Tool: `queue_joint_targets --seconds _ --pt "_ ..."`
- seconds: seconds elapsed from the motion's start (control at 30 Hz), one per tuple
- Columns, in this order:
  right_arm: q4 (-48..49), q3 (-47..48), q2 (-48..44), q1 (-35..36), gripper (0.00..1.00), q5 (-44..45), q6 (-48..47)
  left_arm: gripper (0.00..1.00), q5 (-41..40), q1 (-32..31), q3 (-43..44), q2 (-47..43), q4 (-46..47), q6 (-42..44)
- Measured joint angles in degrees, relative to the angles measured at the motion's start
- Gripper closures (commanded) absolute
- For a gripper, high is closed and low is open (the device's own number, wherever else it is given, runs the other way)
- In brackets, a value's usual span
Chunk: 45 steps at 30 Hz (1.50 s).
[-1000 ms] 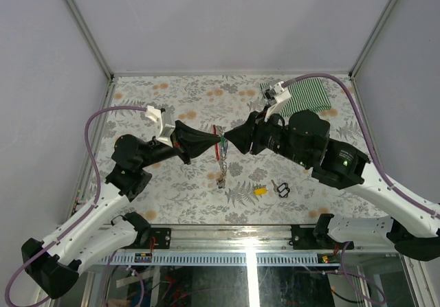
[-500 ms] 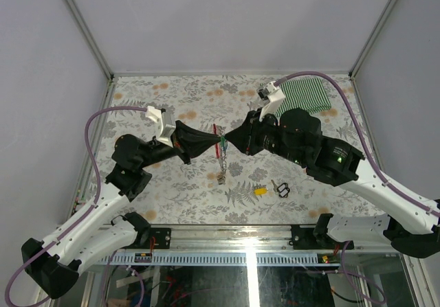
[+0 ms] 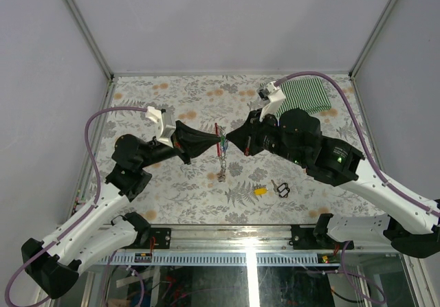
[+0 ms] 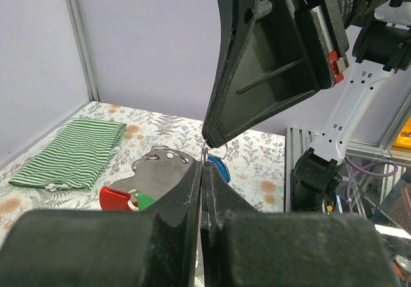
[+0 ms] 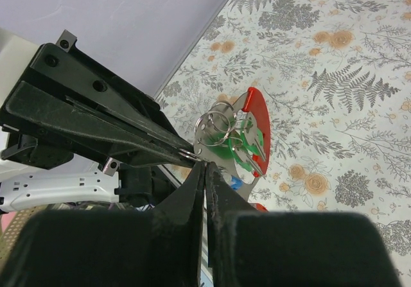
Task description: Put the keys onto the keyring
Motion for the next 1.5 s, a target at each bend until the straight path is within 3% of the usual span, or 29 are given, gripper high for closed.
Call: queue_joint_targets --seconds 0.6,0.77,0.93,1.1,1.33,1.5 --pt "-0.42 -0.20 0.31 0.00 0.95 0.92 2.10 1.00 0.00 0.00 0.00 -0.13 -0.02 0.17" --pt "-0.63 -0.55 0.44 0.00 0.87 0.94 2.51 1.00 0.00 0.00 0.00 -0.28 -0.07 0.17" --pt "-1.81 -0.76 0.50 0.00 0.72 1.29 2.60 1.00 0.00 0.00 0.00 -0.44 -0.04 0.17" --pt "-1.92 -1.11 0.52 0.00 0.65 1.49 1.92 1.00 0.00 0.00 0.00 -0.59 -0.04 0.17" --pt "7.13 -9.05 -4.48 0.00 0.61 0.79 -5.46 1.00 0.04 0.00 0.00 -0.72 -0.07 0.17" --pt "14.36 -13.64 -10.69 0.00 0.58 -4.13 -16.09 1.00 0.11 -0.04 0.33 -1.16 -0.09 0.13"
